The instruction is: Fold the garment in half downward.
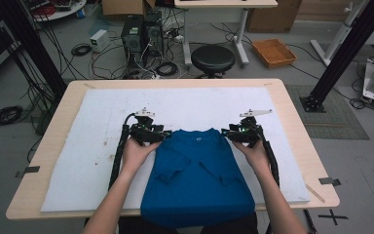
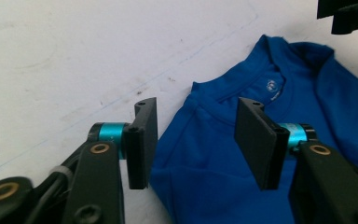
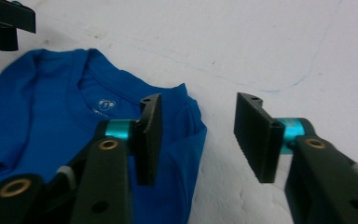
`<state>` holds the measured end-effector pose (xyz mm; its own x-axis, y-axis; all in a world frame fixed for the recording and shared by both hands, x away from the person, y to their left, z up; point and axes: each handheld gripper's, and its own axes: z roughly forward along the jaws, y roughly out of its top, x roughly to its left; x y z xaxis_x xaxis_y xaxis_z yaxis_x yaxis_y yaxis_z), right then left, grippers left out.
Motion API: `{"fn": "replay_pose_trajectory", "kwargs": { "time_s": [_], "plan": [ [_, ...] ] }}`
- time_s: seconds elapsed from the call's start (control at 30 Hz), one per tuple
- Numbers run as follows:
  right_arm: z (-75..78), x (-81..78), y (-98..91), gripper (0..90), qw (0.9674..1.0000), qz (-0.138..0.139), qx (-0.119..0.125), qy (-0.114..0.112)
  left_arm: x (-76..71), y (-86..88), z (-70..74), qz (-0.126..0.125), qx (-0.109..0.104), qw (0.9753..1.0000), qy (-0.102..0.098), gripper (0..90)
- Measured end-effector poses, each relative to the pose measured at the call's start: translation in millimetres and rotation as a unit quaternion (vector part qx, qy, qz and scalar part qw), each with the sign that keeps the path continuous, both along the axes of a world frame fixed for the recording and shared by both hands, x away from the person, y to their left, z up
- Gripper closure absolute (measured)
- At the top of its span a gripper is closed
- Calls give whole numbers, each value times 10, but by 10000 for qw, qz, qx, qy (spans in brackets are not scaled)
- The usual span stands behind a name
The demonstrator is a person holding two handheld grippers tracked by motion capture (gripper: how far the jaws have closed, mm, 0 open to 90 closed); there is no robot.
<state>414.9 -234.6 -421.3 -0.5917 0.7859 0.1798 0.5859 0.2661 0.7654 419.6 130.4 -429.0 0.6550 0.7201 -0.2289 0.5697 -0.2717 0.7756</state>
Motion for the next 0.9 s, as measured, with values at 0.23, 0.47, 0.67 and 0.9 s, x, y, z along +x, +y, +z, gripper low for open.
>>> {"fn": "replay_pose_trajectory", "kwargs": {
  "time_s": [0.23, 0.47, 0.67, 0.9],
  "plan": [
    [-172, 103, 178, 701, 9972, 56, -681, 305, 45, -119, -132, -29, 516, 9984, 206, 594],
    [-167, 113, 168, 867, 9957, 85, -922, 53, 47, -82, -113, 89, 665, 9977, 90, 849],
    [-167, 160, 124, 655, 9986, 52, -522, 111, 39, -163, -122, -141, 741, 9971, -98, 638],
    [-222, 160, 222, 863, 9959, 368, -827, 69, 2, -267, -124, -314, 1115, 9930, -242, 840]
  ]
}}
